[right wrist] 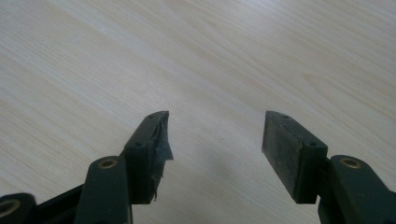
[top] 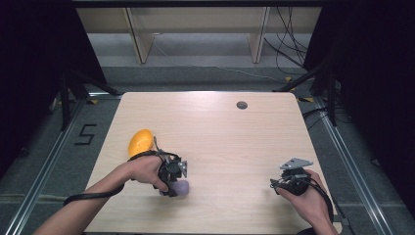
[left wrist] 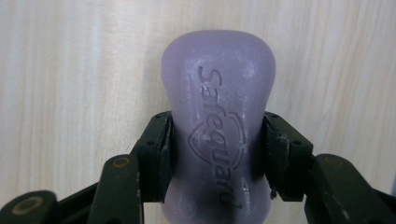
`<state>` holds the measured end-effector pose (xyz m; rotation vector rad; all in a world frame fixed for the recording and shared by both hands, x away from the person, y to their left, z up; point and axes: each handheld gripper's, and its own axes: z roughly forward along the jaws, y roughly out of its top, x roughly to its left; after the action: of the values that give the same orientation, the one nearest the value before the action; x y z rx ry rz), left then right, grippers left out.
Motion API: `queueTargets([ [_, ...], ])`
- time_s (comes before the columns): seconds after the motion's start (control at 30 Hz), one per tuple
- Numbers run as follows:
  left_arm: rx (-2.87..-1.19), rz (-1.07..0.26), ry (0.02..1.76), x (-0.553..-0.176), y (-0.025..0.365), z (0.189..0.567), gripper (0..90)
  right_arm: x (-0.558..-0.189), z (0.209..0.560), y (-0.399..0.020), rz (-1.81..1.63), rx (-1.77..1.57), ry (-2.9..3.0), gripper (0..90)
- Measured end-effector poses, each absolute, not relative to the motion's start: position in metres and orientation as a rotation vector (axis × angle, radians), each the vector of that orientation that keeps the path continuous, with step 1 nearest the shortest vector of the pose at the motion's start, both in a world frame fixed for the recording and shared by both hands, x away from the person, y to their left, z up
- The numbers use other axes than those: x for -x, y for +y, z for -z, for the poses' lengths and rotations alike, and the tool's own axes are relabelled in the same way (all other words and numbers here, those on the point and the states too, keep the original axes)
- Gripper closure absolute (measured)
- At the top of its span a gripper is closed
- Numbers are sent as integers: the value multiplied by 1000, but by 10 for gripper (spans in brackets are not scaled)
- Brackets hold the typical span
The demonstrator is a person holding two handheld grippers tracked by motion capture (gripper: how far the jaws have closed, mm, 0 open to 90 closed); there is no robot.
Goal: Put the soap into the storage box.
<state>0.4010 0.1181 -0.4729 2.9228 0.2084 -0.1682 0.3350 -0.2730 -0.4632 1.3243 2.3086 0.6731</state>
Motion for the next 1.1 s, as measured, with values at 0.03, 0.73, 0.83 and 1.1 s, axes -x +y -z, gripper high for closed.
queueTargets([
  [0.03,-2914,157,237,-402,119,471,480,-335,463,-273,-673,-1324,2308,415],
  [0.73,-2339,-36,1437,-393,135,454,483,-335,463,-274,-663,-1308,2316,414],
  [0.83,-2320,-73,1455,-393,134,453,483,-335,463,-274,-663,-1308,2314,414],
  [1.1,-2393,-114,1455,-394,139,457,485,-335,463,-275,-665,-1286,2314,415],
])
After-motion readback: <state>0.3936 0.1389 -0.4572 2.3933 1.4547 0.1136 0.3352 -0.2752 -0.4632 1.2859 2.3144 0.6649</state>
